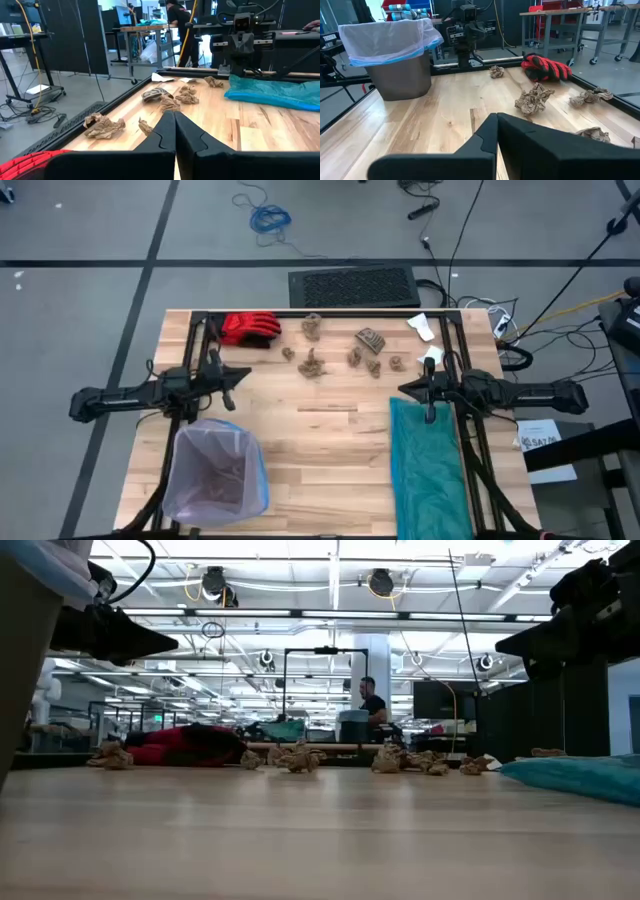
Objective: Place trash/remove bag and relplace
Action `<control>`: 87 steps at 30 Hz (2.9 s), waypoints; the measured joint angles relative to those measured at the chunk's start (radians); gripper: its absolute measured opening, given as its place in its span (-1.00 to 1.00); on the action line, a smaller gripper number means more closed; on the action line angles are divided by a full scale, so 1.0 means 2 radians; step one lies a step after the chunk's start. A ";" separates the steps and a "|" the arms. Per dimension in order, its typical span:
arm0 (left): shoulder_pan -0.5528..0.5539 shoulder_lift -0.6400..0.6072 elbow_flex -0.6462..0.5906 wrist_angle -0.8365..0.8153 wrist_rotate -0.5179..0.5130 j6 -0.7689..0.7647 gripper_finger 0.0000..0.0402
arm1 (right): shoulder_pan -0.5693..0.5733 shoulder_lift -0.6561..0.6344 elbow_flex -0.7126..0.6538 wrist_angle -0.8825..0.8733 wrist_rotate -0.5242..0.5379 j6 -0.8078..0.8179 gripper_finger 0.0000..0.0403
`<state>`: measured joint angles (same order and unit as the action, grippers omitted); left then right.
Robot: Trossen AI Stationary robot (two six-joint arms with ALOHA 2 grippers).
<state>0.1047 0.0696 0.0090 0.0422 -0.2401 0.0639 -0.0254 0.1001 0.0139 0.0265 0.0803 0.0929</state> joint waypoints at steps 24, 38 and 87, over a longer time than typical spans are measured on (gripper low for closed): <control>0.000 0.000 0.000 0.000 0.000 0.000 -1.00 | 0.000 0.000 0.000 0.000 0.000 0.000 -1.00; 0.000 0.000 0.000 0.000 0.000 0.000 -1.00 | 0.000 0.000 0.000 0.000 0.000 0.000 -1.00; 0.000 0.000 0.000 0.000 0.000 0.000 -1.00 | -0.001 0.332 0.310 0.029 0.074 -0.005 -1.00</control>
<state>0.1045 0.0700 0.0090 0.0422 -0.2401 0.0635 -0.0275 0.7650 0.6339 0.0841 0.2287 0.0833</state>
